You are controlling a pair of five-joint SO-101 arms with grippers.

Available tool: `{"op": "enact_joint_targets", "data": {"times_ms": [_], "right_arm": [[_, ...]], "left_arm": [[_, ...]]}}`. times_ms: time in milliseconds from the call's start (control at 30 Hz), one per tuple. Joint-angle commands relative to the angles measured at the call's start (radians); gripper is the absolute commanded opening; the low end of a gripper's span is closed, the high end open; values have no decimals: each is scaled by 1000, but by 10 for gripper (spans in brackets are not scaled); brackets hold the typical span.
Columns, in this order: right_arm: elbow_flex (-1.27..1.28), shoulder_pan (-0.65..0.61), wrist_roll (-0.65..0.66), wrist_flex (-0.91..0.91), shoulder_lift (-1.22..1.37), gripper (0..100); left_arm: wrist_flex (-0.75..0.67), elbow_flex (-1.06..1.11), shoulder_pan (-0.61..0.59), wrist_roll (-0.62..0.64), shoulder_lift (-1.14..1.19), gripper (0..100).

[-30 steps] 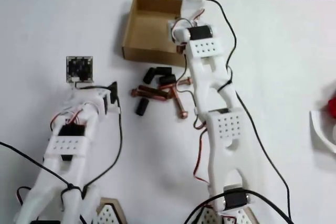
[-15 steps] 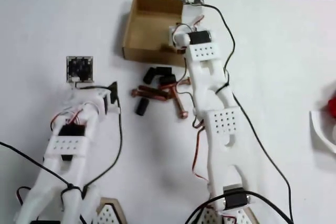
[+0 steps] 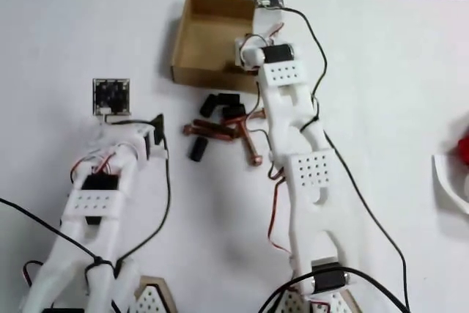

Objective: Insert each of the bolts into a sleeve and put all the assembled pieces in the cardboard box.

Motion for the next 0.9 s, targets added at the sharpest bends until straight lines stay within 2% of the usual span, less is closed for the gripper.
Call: {"op": "enact_joint_targets", "data": {"times_ms": [0,100,233,467,667,867], "right_arm": [[-46,19,0,1,1,21],[-46,19,0,1,2,34],[-46,13,0,2,-1,115],[-49,10,2,-4,-2,111],[-158,8,2,5,-4,112],[-427,16,2,217,-2,98]], "left_arm": [[-21,-2,5,-6,-29,241],[-21,-2,5,-6,-29,241],[-21,-2,5,-6,-29,241],[-21,-2,5,-6,-29,241],[-21,-2,5,-6,-29,241],[-21,-2,5,-6,-29,241]]}}
